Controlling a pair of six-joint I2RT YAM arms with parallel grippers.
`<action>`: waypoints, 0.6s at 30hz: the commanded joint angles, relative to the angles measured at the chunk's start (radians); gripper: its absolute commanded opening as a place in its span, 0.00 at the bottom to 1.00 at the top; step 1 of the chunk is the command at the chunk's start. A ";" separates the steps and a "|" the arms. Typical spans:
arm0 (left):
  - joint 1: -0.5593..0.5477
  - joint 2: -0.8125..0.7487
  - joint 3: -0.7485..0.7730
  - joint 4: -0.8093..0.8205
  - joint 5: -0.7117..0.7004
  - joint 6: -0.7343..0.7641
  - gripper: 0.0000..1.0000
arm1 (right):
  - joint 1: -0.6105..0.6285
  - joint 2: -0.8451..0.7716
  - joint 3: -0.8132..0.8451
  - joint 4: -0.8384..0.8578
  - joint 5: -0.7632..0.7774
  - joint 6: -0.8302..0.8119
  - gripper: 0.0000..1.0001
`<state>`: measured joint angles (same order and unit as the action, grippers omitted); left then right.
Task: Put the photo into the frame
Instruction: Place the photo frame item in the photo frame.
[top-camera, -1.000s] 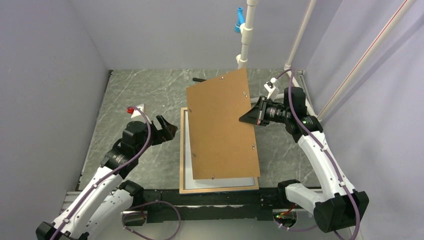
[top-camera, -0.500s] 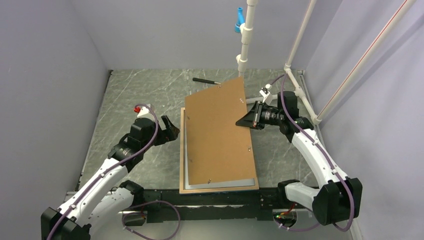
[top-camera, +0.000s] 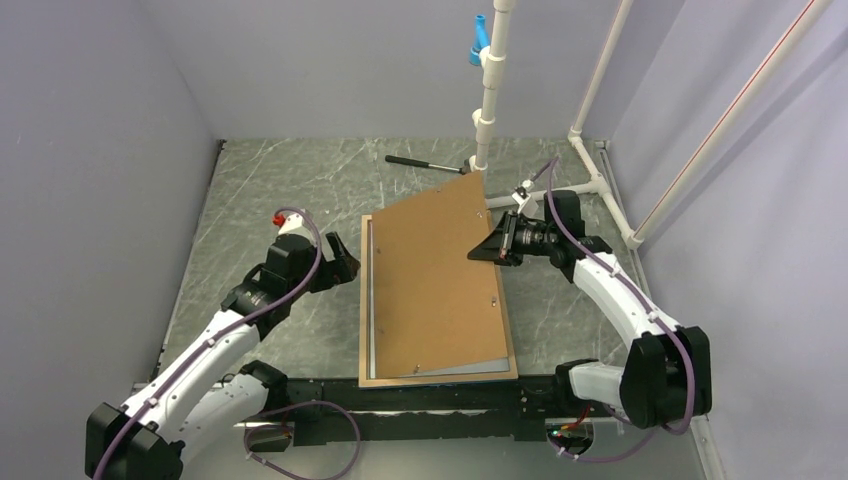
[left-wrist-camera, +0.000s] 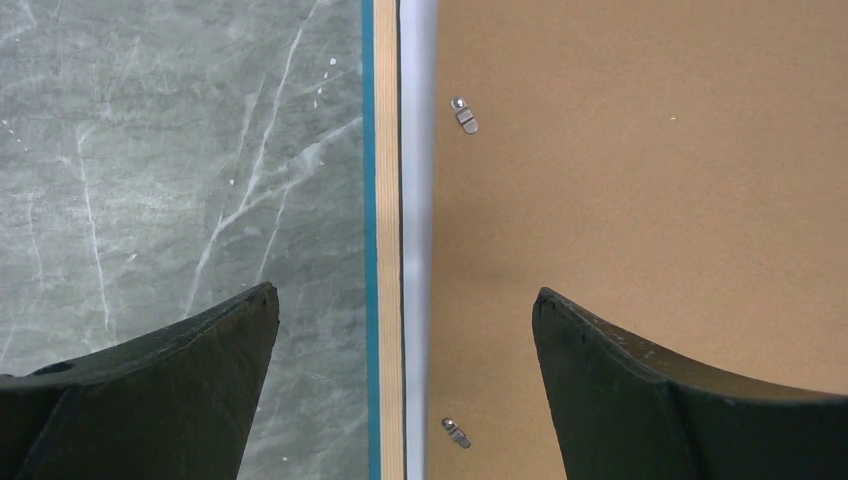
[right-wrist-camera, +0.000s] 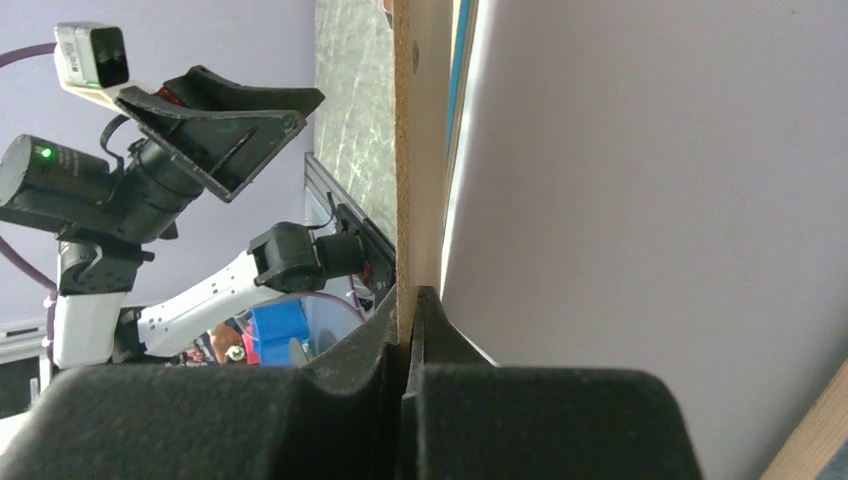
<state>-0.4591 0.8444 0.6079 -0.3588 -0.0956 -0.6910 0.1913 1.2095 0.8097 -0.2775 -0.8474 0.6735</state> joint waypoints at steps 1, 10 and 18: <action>0.004 0.013 0.030 0.009 -0.013 0.024 0.98 | -0.003 0.028 0.007 0.091 -0.055 0.026 0.00; 0.004 0.056 0.019 0.029 0.007 0.035 0.94 | -0.004 0.103 -0.026 0.104 -0.064 0.029 0.00; 0.004 0.119 0.011 0.048 0.023 0.027 0.93 | -0.007 0.180 -0.061 0.132 -0.073 0.017 0.00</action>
<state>-0.4591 0.9352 0.6079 -0.3519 -0.0902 -0.6724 0.1837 1.3705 0.7719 -0.2070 -0.8730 0.6994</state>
